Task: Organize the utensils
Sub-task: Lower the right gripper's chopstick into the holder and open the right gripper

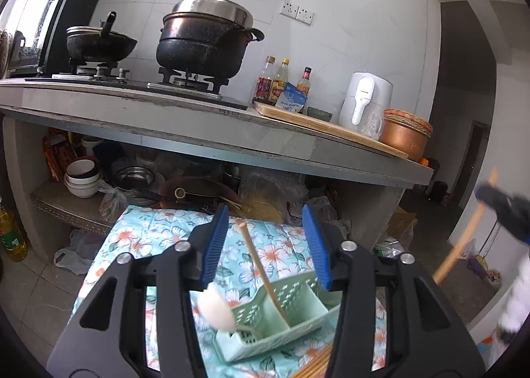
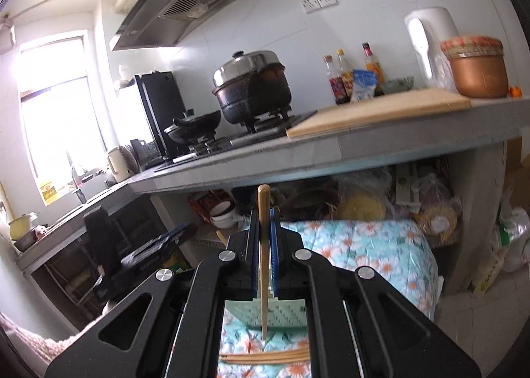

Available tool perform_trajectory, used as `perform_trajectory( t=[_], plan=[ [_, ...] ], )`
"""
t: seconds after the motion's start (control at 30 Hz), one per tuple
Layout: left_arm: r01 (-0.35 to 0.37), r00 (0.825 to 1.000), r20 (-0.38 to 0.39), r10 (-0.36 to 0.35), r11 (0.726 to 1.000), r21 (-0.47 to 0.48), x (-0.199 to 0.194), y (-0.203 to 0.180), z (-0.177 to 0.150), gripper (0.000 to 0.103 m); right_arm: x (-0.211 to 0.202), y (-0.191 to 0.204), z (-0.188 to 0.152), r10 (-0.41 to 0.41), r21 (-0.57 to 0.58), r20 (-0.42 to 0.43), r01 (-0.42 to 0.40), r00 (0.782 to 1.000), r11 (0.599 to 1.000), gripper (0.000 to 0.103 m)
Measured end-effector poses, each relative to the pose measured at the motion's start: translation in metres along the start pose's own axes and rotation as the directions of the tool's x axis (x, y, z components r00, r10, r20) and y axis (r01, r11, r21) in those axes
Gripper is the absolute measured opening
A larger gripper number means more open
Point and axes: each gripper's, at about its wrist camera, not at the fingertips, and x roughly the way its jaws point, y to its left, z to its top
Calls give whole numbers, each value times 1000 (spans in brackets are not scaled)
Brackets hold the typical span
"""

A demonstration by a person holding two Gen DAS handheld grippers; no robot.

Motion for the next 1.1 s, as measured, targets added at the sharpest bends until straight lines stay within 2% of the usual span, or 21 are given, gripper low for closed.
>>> perform_trajectory(
  t=[0.13,0.4,0.5,0.63,0.83,0.93,0.97,1.0,1.07,1.1],
  plan=[
    [35,998,-60,-36,999,-23,-18,11,-13,50,12,11,17,11,-42,17,-11,1000,999,6],
    [-16,986,-167,15,1000,1,-54,30,-65,53,57,20,36,1,-78,14,0,1000,997,6],
    [-40,978,-204,41,999,11,-64,36,-84,53,84,22,31,-21,-95,-18,19,1000,995,6],
    [-53,970,-240,45,998,-27,-70,43,-101,53,124,23,15,-66,-126,-77,56,995,991,6],
    [-51,966,-257,37,998,-47,-69,45,-109,54,167,19,-18,-103,-133,-211,76,972,988,6],
    [-45,964,-264,29,997,-57,-66,44,-111,54,170,18,-25,-111,-132,-232,82,966,988,9],
    [-43,963,-267,25,997,-59,-65,44,-112,54,167,18,-23,-119,-136,-222,90,968,987,15],
    [-42,963,-269,24,997,-60,-64,43,-112,54,163,18,-21,-123,-138,-211,95,970,986,26],
    [-37,961,-275,18,997,-64,-62,43,-113,54,154,18,-14,-127,-136,-182,103,975,985,33],
    [-35,961,-277,15,997,-65,-61,42,-114,55,150,17,-11,-131,-136,-170,108,977,985,33]
  ],
)
